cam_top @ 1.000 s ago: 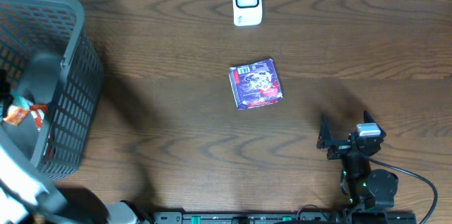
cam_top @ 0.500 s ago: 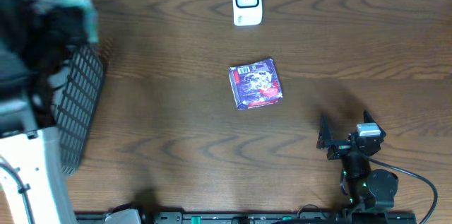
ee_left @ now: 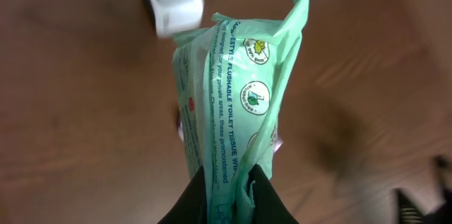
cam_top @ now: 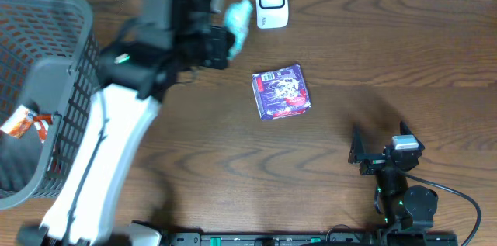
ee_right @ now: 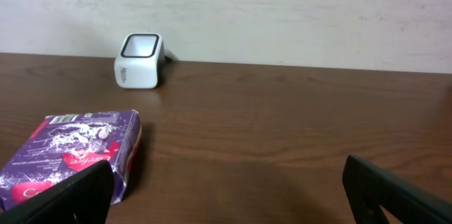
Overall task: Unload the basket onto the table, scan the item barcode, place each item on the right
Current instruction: 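Place the green tissue pack left of the purple package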
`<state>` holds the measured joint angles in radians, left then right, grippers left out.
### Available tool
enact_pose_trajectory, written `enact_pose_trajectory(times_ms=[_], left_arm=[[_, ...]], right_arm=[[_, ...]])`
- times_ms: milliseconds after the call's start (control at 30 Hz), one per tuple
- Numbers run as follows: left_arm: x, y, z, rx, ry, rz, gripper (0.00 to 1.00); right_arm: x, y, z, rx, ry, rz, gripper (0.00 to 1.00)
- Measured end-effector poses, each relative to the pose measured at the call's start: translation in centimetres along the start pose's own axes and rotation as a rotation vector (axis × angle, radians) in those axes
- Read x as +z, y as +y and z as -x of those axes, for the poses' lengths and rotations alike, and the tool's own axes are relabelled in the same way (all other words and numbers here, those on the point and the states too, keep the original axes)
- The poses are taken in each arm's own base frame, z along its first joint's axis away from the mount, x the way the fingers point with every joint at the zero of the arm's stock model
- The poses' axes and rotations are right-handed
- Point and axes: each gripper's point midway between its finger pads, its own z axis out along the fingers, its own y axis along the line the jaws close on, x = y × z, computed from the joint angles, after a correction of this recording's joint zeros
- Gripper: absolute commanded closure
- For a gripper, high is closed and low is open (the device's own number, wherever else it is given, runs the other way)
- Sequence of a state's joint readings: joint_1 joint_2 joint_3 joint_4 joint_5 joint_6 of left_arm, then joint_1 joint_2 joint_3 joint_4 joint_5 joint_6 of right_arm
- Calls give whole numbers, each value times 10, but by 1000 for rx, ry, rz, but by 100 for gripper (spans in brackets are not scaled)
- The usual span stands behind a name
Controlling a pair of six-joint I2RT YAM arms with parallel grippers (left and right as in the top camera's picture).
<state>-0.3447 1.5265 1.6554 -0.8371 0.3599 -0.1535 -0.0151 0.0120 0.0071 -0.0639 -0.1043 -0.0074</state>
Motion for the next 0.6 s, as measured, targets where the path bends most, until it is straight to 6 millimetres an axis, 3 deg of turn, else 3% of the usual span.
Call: enact_pose_trajectory(times_ms=[133, 233, 400, 600], left_arm=[[58, 19, -43, -20, 198, 128, 93], [86, 39, -71, -54, 310, 247, 93], [112, 85, -118, -166, 472, 499, 93], [142, 107, -150, -225, 562, 596, 93]], right_arm=[[0, 0, 0, 0, 0, 0, 1], [0, 0, 0, 0, 0, 0, 1], [0, 0, 0, 0, 0, 0, 1], [0, 0, 0, 0, 0, 0, 1]])
